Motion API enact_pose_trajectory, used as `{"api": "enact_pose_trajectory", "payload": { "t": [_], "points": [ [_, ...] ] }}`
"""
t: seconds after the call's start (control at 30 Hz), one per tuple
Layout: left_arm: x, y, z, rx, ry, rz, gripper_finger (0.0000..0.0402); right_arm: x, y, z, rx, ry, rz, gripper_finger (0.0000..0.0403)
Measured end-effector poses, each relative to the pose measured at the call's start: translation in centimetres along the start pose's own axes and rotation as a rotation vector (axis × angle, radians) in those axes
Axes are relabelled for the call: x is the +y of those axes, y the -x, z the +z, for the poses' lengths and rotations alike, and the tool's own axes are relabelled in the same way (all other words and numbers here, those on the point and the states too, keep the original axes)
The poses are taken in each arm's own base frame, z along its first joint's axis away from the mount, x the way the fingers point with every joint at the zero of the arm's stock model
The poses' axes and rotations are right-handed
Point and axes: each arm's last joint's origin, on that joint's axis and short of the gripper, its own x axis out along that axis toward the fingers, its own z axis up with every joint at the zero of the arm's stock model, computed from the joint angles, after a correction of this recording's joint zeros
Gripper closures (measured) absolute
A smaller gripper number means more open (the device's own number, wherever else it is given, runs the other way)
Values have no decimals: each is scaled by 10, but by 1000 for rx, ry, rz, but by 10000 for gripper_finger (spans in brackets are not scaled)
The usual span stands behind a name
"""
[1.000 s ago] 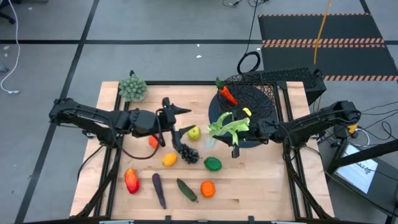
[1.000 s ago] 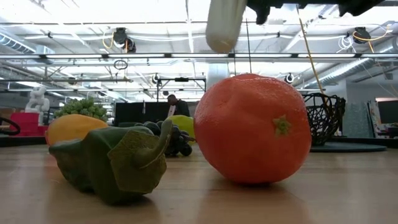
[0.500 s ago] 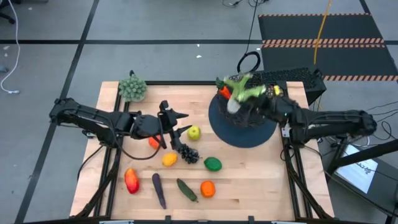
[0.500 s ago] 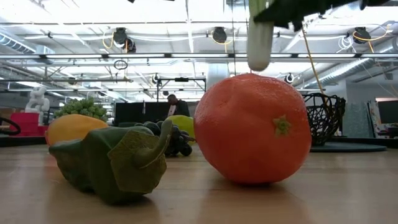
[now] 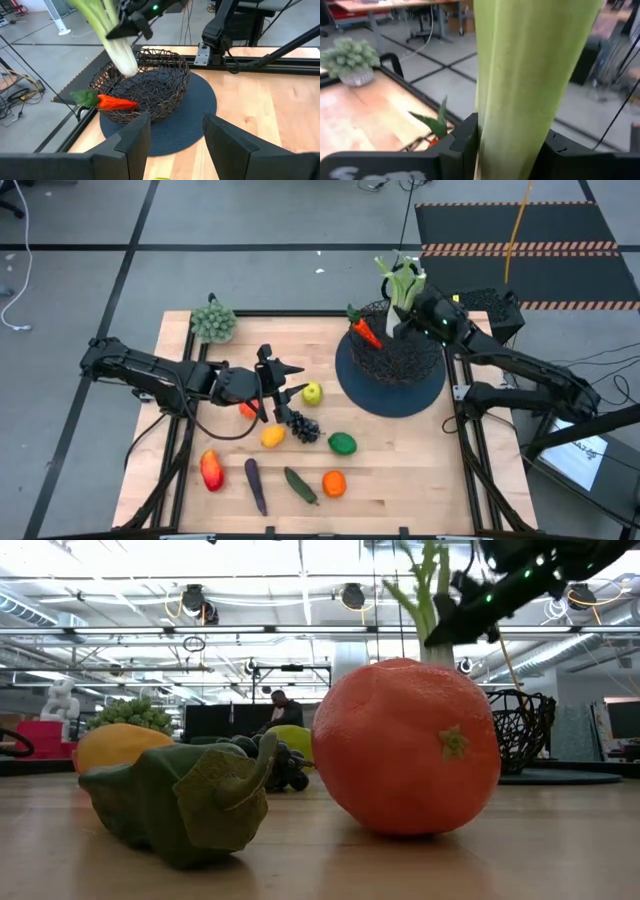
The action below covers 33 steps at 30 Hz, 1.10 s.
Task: Build produce basket
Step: Put the green celery into the black wire basket
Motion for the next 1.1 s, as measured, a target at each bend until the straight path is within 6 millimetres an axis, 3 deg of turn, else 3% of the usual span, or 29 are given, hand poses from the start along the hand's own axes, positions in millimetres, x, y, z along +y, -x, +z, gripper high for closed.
{"api": "enact_pose_trajectory", "payload": {
  "t": [0.27,0.7,1.1],
  "points": [
    [-1,0,-1,5,0,-3,217,-23,-32,-20,126,-107,-99,287],
    [-1,1,-1,8,-6,-3,217,-35,-63,-42,200,-155,-164,285],
    [-1,1,-3,25,-8,-2,218,-38,-67,-47,227,-162,-202,215]
  ]
}}
